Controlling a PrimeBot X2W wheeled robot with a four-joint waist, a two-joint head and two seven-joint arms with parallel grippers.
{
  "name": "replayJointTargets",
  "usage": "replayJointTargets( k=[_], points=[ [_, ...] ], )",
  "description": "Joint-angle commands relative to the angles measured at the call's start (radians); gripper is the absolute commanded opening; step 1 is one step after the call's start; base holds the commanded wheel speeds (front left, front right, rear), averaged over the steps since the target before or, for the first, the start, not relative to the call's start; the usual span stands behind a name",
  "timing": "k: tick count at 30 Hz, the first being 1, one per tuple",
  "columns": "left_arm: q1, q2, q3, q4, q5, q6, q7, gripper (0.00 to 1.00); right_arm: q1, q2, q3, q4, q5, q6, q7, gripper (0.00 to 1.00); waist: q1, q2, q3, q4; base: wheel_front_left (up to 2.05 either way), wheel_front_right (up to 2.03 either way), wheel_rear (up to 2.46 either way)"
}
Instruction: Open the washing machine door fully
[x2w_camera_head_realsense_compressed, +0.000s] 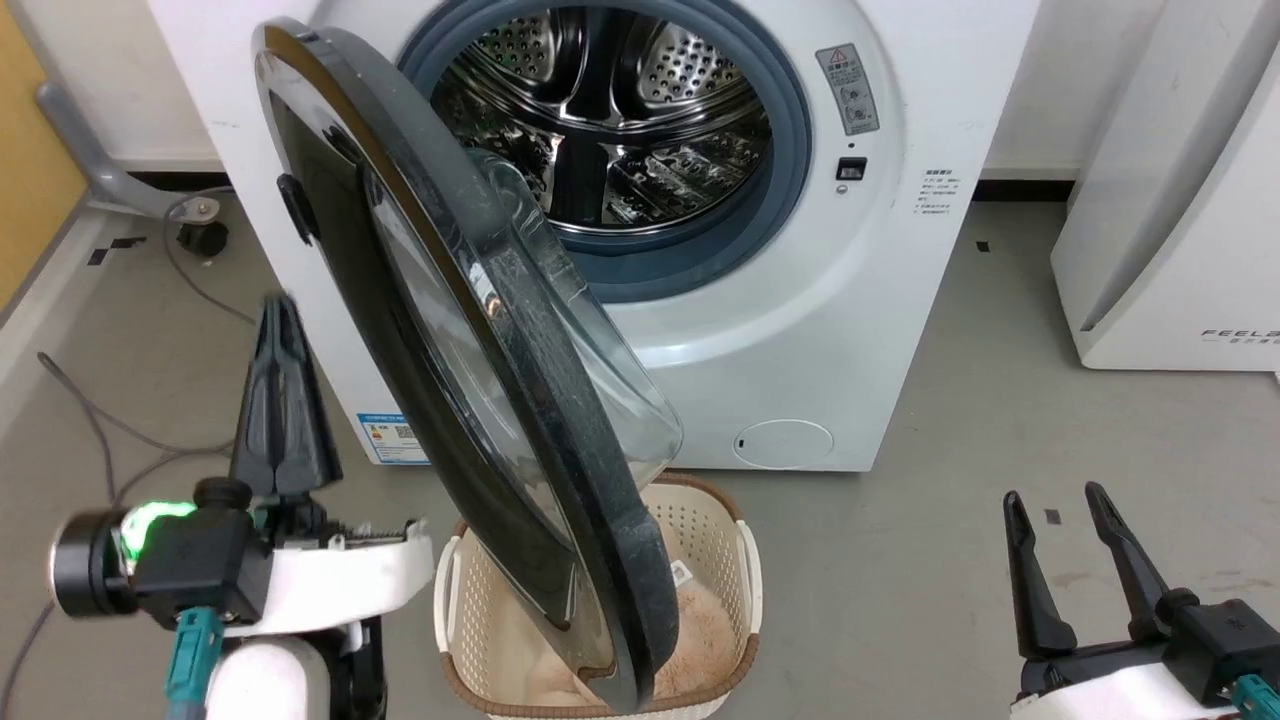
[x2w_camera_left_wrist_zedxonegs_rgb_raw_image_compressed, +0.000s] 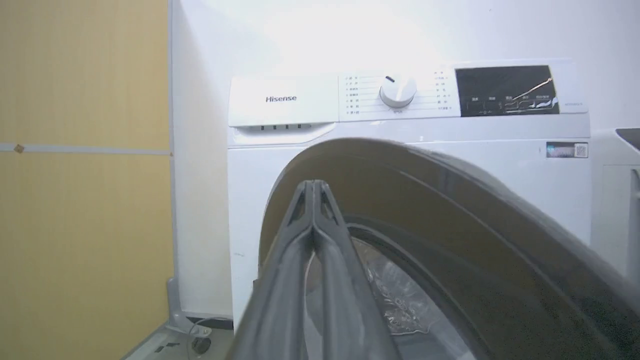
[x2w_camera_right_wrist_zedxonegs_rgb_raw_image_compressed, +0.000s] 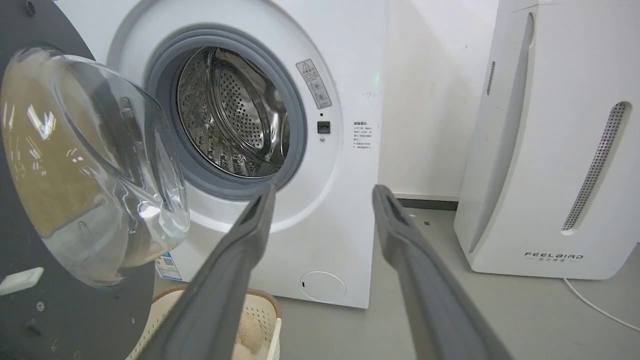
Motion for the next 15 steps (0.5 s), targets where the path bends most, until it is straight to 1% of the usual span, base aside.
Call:
replayJointTargets(
  k=[1, 4, 7, 15],
  points=[
    [-0.018, 0.005, -0.012, -0.040, 0.009, -0.010, -0.004, 0.00, 0.017, 0.005, 0.002, -0.004, 0.004, 0.001, -0.004, 1.00, 0.0000, 0.0000, -0.002, -0.004, 0.00, 0.00, 0.00],
    [-0.033, 0.005, -0.045, -0.116, 0.012, -0.024, -0.004, 0.00, 0.021, 0.005, 0.004, -0.007, 0.009, 0.001, -0.004, 1.00, 0.0000, 0.0000, -0.004, -0.008, 0.00, 0.00, 0.00],
    [-0.038, 0.003, -0.099, -0.178, 0.015, -0.036, -0.004, 0.00, 0.028, 0.005, 0.003, -0.007, 0.017, 0.001, -0.004, 1.00, 0.0000, 0.0000, -0.006, -0.010, 0.00, 0.00, 0.00],
    [-0.038, 0.000, -0.276, -0.258, 0.014, -0.080, -0.004, 0.00, 0.035, 0.005, 0.007, -0.003, 0.018, 0.001, -0.004, 1.00, 0.0000, 0.0000, -0.009, -0.013, 0.00, 0.00, 0.00]
  ],
)
